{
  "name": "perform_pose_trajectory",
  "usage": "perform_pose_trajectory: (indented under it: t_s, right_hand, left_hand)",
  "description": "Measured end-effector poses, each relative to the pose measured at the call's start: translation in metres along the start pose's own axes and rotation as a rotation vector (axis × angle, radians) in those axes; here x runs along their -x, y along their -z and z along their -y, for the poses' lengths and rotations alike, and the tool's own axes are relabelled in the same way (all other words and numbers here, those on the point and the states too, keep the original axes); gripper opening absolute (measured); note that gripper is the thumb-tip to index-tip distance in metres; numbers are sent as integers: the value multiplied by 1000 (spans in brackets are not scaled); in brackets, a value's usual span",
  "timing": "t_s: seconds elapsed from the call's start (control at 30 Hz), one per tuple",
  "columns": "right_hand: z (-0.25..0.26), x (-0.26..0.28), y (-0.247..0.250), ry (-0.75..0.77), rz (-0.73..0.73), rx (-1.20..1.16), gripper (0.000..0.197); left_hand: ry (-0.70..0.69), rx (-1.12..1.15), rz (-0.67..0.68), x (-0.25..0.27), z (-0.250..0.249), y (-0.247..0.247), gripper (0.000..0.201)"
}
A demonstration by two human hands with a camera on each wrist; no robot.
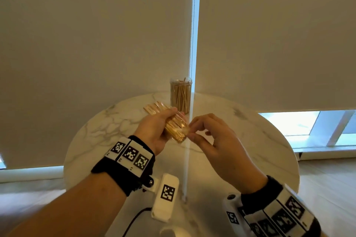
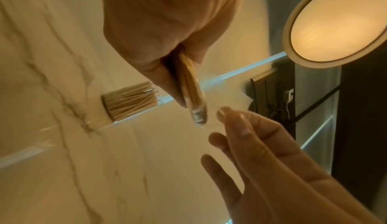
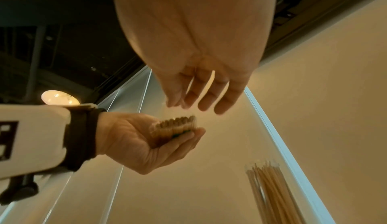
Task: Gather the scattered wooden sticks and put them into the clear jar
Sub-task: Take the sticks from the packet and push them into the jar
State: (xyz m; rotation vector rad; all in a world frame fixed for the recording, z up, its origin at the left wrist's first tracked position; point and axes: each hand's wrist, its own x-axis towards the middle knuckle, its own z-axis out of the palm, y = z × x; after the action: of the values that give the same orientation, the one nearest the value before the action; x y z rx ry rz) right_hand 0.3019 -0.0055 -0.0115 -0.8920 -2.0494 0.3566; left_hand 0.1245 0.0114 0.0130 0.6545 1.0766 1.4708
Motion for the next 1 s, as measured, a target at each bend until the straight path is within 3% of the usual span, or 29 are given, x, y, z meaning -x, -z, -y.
perform_pose_trajectory:
  t_s: [0.1,0.23,0.37,0.47,0.6,0.7,0.77,0.87,1.0]
  right_hand:
    - [-5,-3,1,-45,124,148,23]
    - [-6,-6,5,-67,135,29,10]
    - [-14,-4,12,-94,224,-15,22]
    - [-20,-6,13,-169,216,-84,29]
    - [-27,-30,9,-461,105,-269,22]
    - [-27,-57,-9,-849,145,-620,49]
    - [-28,-73,-21,-1003,153,-853,59]
    - [-33,-89,-35,-1110,78,-1210,54]
    - [-38,-89,-56,-1166,3,-1324,43]
  left_hand:
    - [-7,-28,50,2,1,3,25]
    - [-17,-31,40,-3,4,7,30]
    - [7,90,-40,-11,-2,16,19]
    - [-63,163,-70,-18,-13,23,27]
    - [-284,167,-15,-24,-40,23,27]
    - [-417,0,36,-25,-49,2,22]
    - [-483,-136,54,-27,-48,-15,23]
    - [-533,-304,81,-34,-43,-33,23]
    - [-551,-329,77,-44,-43,-43,23]
